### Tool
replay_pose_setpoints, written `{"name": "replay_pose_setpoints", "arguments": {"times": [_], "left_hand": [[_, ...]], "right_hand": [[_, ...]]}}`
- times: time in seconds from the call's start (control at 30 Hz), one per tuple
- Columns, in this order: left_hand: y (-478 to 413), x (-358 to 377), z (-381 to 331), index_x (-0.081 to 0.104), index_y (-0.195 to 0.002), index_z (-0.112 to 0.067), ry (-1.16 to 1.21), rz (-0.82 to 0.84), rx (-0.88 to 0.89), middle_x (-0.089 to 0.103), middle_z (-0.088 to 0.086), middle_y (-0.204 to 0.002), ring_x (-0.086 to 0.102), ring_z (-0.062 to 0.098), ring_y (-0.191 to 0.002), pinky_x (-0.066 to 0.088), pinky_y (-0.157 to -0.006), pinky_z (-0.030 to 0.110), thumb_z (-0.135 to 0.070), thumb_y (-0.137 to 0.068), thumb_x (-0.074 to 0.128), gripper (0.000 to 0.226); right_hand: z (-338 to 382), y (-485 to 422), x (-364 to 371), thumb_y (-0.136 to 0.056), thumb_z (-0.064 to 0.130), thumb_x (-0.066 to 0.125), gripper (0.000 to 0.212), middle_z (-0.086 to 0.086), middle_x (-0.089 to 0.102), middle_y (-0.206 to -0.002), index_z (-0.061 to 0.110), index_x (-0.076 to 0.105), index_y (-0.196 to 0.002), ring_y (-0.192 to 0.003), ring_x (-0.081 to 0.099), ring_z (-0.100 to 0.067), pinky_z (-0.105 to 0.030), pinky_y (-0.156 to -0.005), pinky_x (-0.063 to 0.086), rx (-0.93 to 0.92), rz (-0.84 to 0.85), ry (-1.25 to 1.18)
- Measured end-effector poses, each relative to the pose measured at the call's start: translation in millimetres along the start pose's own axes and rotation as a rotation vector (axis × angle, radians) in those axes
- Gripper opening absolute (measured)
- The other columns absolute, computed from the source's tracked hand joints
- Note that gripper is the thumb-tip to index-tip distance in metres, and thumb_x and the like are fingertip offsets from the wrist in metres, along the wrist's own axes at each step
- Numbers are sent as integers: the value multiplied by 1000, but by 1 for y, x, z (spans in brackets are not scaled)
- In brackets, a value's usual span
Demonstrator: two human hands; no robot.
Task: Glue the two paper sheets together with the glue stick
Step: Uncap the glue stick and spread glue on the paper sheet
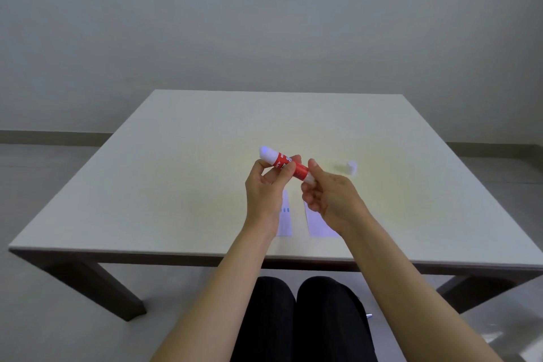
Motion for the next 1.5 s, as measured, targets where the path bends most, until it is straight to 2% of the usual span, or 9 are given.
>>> {"name": "replay_pose_setpoints", "arguments": {"times": [0.23, 0.37, 0.5, 0.63, 0.8, 0.97, 1.1, 1.2, 1.5], "left_hand": [[6, 1, 0, 57, -99, -13, -71, 52, -5, 77, -7, -96, 69, 4, -95, 44, -80, 16, -22, -86, 65, 17], [2, -6, -4, 61, -100, -6, -63, 7, 7, 76, -9, -99, 67, -1, -93, 41, -84, 25, -26, -86, 66, 25], [-1, -4, -5, 61, -101, -10, -86, 24, 2, 76, -11, -97, 67, -3, -94, 39, -86, 27, -27, -85, 66, 24], [1, 1, -6, 59, -97, -15, -109, 66, 13, 76, -11, -99, 65, -6, -95, 38, -86, 23, -25, -87, 65, 16], [3, 3, 1, 67, -94, -13, 7, 59, -54, 74, -5, -82, 66, 8, -68, 46, -53, 24, -26, -81, 70, 19], [-9, -10, -18, 60, -117, -28, -396, 168, 103, 62, -7, -121, 55, 7, -115, 40, -99, 27, -28, -82, 70, 36], [-22, -57, -10, 42, -141, -23, -967, 376, 24, 44, -8, -144, 38, 7, -135, 27, -104, 19, -30, -84, 69, 63], [-17, -70, 19, 26, -149, -23, -1286, 625, -39, 20, -10, -158, 12, 8, -147, 9, -117, 28, -36, -85, 66, 76], [-17, -72, 44, 3, -152, -29, -1551, 783, -6, -4, -15, -160, -12, 11, -147, -9, -117, 41, -57, -84, 55, 90]], "right_hand": [[-16, -3, -3, -93, 48, 49, 59, -3, 54, -49, 13, 70, -51, -39, 47, -18, -26, -47, 38, 131, -48, 20], [8, 3, 9, -91, 38, 56, 44, -2, 62, -61, -5, 67, -86, -53, 60, -18, -23, -49, 48, -87, 95, 131], [1, 4, 9, -94, 48, 46, 47, 3, 40, -52, 12, 52, -65, -41, 39, -14, -21, -41, 30, 0, 13, 230], [-23, 7, 13, -90, 58, 44, 55, 4, 28, -47, 16, 37, -55, -39, 21, -13, -21, -36, 20, 244, 13, -87], [-1, 11, 39, -83, 41, 62, 49, -4, 60, -77, 6, 60, -117, -58, 52, -17, -24, -55, 47, -29, 206, -185], [6, -5, 20, -89, 15, 60, 5, 4, 43, -56, 14, 64, -88, -41, 35, -6, -13, -38, 29, 66, 21, -569], [11, -18, -21, -89, 22, 59, 29, -13, 62, -68, 16, 35, -104, -46, 48, -13, -19, -41, 42, 42, -140, -397], [-4, -20, -11, -92, 13, 52, 10, -14, 70, -63, 10, 47, -84, -48, 60, -20, -25, -47, 53, 65, -117, -270], [-15, -28, 30, -82, 14, 58, 8, -7, 70, -76, 13, 65, -85, -65, 68, -20, -35, -69, 57, -205, -112, 570]]}}
Point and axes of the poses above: each hand's wrist, its own y-axis away from the middle knuckle, its own x-axis out of the palm, z = x × y, the point moved 10 cm from there along -y, towards the middle knuckle
